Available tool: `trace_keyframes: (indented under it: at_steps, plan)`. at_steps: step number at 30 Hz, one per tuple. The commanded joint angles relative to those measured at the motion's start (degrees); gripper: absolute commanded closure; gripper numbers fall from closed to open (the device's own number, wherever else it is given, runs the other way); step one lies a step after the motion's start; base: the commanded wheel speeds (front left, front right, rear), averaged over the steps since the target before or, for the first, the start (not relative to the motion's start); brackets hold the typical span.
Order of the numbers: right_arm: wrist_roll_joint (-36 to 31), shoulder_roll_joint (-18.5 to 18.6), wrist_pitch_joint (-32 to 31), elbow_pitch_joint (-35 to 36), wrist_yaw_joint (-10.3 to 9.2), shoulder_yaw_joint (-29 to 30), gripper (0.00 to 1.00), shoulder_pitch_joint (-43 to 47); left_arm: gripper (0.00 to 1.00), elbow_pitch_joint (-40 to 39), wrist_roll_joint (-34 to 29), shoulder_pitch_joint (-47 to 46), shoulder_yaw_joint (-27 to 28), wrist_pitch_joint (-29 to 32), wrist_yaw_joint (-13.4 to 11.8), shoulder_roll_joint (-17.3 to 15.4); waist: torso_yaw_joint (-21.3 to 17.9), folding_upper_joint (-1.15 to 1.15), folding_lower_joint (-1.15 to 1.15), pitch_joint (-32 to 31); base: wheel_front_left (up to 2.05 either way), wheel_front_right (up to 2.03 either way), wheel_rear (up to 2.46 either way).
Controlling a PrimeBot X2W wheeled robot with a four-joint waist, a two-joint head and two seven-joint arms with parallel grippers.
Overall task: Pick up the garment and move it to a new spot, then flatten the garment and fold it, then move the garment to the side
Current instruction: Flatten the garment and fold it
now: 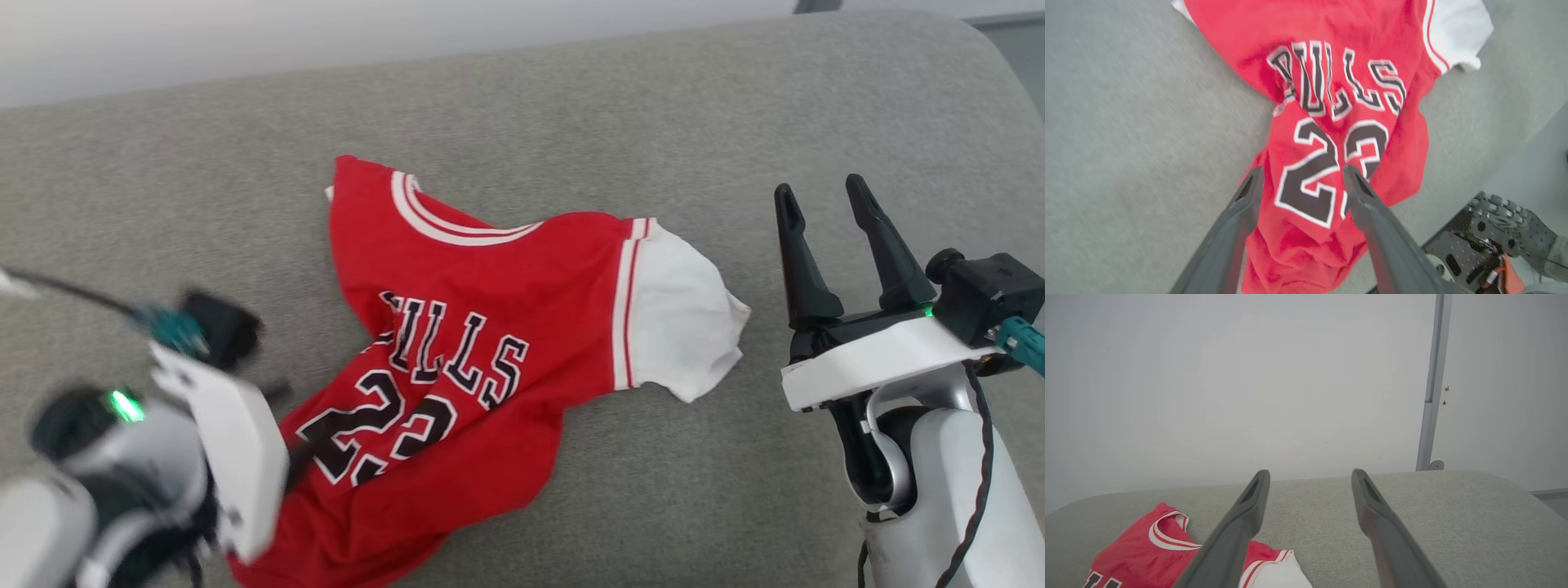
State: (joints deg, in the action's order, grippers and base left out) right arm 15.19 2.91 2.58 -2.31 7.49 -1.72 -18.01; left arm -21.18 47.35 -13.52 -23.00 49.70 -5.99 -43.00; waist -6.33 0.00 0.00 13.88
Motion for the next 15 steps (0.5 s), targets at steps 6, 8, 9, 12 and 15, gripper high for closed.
trace_keyframes:
  at_steps: [6, 8, 9, 12, 15]
  plan:
    - [1.09, -0.01, 1.52, -0.97, 0.00, -0.84, 0.00, -1.19, 0.00, 4.19, 1.12, -10.63, 2.83, 1.16, 2.24, -0.18, -3.40, 0.00, 0.00, 1.49, 0.00, 0.00, 0.00]
    - [1.62, -0.02, 1.99, -1.30, 0.00, -1.38, 0.00, -1.56, 0.00, 7.35, 0.54, -13.79, 2.89, 1.21, 3.22, 0.09, -4.51, 0.00, 0.00, 1.96, 0.00, 0.00, 0.00]
    - [1.79, 0.00, 2.14, -1.47, 0.00, -1.67, 0.00, -1.68, 0.00, 9.01, 0.36, -15.32, 2.81, 1.23, 3.71, 0.44, -5.09, 0.00, 0.00, 2.25, 0.00, 0.00, 0.00]
    - [2.52, -0.03, 2.87, -2.09, 0.00, -2.47, 0.00, -2.52, 0.00, 14.18, -0.68, -19.55, 2.29, 1.01, 5.05, 0.83, -6.81, 0.00, 0.00, 3.21, 0.00, 0.00, 0.00]
    - [3.28, -0.01, 3.75, -2.69, 0.00, -3.30, 0.00, -2.89, 0.00, 19.28, -1.07, -22.68, 1.78, 0.96, 5.98, 1.57, -8.55, 0.00, 0.00, 4.35, 0.00, 0.00, 0.00]
